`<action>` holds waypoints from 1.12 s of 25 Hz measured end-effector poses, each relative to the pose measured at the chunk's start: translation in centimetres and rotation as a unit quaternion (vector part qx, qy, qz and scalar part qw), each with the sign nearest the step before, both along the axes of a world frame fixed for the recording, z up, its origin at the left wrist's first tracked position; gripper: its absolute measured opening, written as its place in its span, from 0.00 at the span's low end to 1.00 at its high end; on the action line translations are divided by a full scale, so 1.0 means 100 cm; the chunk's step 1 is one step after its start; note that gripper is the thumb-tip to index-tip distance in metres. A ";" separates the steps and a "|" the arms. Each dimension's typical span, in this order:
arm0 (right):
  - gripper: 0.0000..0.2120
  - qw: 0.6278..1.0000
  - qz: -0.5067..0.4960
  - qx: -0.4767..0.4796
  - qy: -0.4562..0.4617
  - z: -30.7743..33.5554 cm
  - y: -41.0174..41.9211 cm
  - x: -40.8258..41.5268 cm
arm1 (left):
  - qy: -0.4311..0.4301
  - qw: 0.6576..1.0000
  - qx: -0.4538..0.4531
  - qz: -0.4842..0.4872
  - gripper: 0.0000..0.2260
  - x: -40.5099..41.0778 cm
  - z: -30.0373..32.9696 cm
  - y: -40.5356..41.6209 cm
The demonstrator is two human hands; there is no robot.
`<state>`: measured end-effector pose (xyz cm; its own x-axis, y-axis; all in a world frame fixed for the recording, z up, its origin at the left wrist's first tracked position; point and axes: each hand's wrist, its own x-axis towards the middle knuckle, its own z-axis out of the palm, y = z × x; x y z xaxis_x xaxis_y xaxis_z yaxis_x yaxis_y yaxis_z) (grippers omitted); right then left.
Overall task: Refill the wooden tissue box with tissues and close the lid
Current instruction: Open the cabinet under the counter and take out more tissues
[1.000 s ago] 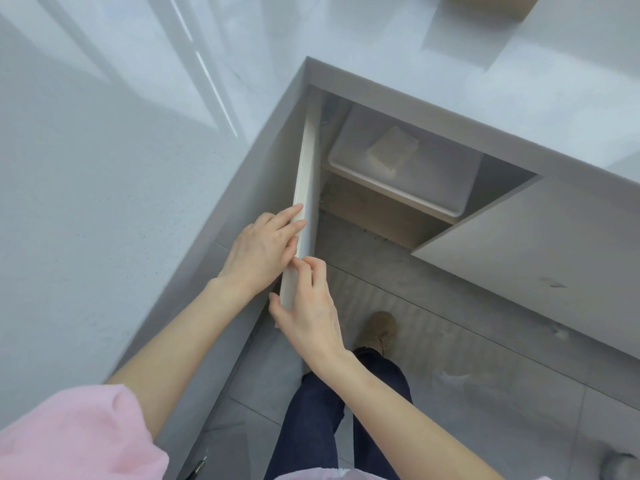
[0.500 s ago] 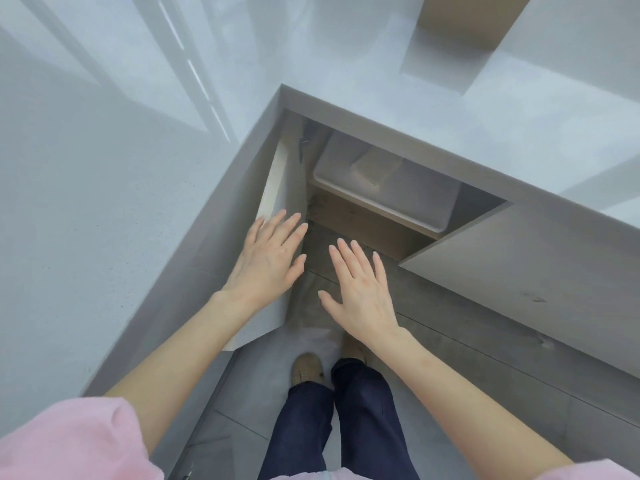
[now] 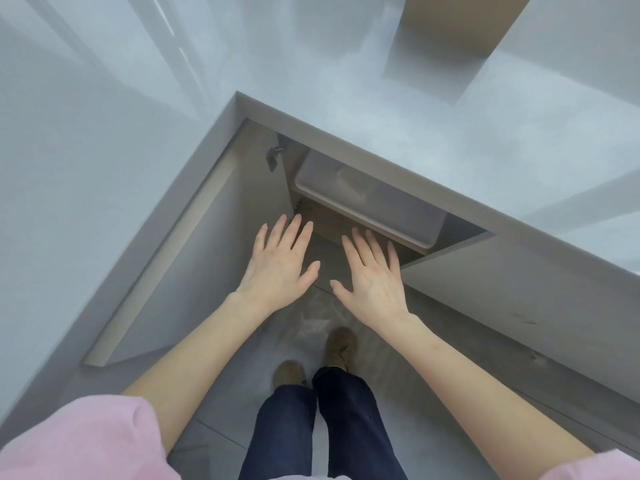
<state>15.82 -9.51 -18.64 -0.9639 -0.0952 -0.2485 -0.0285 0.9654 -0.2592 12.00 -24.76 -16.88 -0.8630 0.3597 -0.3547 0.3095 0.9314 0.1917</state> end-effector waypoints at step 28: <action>0.34 0.995 -0.095 0.002 -0.019 -0.164 0.063 -0.118 | 0.019 0.997 0.065 -0.023 0.30 -0.111 -0.180 0.048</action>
